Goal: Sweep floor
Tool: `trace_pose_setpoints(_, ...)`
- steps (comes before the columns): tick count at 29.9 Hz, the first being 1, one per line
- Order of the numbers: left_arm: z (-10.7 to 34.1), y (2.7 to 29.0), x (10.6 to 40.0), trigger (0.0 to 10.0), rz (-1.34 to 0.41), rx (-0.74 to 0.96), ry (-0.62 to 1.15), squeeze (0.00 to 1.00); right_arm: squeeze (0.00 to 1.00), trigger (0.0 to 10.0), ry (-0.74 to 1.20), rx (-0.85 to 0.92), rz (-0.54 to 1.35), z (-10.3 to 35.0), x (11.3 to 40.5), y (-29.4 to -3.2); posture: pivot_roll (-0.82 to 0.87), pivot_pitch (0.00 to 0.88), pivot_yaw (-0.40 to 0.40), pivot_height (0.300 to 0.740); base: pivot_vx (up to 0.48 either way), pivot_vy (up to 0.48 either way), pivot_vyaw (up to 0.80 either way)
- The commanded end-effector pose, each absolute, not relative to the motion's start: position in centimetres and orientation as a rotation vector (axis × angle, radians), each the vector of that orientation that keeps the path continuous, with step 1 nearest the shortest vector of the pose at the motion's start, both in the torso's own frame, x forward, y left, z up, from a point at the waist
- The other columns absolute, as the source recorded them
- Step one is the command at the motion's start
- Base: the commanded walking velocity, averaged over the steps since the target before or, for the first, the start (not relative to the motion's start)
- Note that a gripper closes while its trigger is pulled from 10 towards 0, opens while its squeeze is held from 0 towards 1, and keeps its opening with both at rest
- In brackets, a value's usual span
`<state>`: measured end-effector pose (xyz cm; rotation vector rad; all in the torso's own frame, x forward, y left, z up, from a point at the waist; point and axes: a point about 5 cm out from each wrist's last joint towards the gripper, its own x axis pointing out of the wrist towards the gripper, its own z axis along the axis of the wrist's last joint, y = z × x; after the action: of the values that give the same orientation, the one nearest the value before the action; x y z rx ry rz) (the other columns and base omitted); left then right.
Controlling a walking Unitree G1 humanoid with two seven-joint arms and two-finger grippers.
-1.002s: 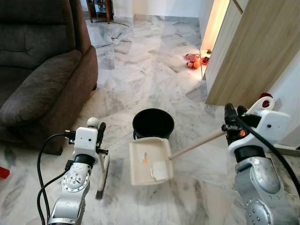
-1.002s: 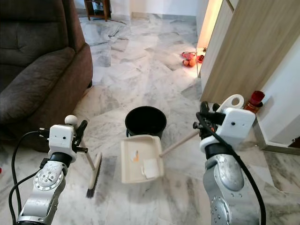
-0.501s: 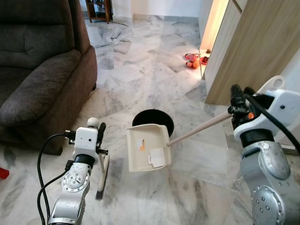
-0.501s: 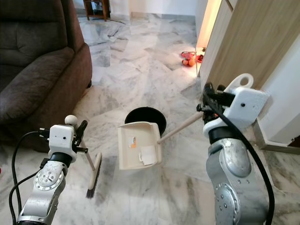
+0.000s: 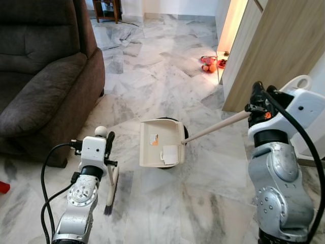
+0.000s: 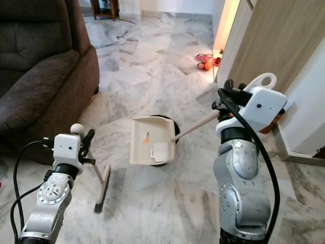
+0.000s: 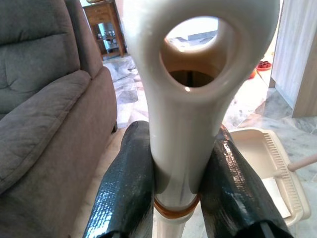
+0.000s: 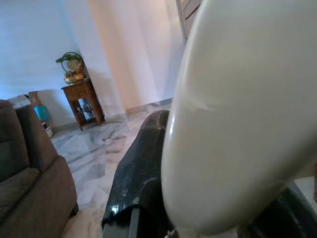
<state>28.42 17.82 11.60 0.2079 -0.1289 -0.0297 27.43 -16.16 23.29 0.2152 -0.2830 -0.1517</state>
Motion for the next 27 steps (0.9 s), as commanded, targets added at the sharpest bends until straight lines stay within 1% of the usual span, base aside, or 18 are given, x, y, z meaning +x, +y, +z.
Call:
trace_pose_setpoints(1, 12.8, 18.1, 28.5, 10.0, -0.011, 0.224, -0.197, 0.0, 0.0, 10.0, -0.376, 0.235, -0.13, 24.7, 27.2, -15.7, 0.0, 0.1, -0.004, 0.74, 0.251, 0.0, 0.0)
trace_pose_setpoints(8, 12.8, 18.2, 28.4, 10.0, -0.007, 0.226, -0.198, 0.0, 0.0, 10.0, -0.383, 0.241, -0.126, 24.7, 27.4, -15.4, 0.0, 0.099, -0.005, 0.74, 0.27, 0.0, 0.0)
trace_pose_setpoints(17, 12.7, 18.2, 28.4, 10.0, -0.004, 0.229, -0.201, 0.0, 0.0, 10.0, -0.445, 0.256, -0.104, 25.7, 27.4, -15.0, 0.0, 0.083, -0.003, 0.74, 0.274, 0.0, 0.0)
trace_pose_setpoints(27, 12.8, 18.3, 28.4, 10.0, 0.0, 0.23, -0.206, 0.0, 0.0, 10.0, -0.453, 0.265, -0.095, 25.8, 27.4, -14.9, 0.0, 0.079, -0.004, 0.74, 0.273, 0.0, 0.0)
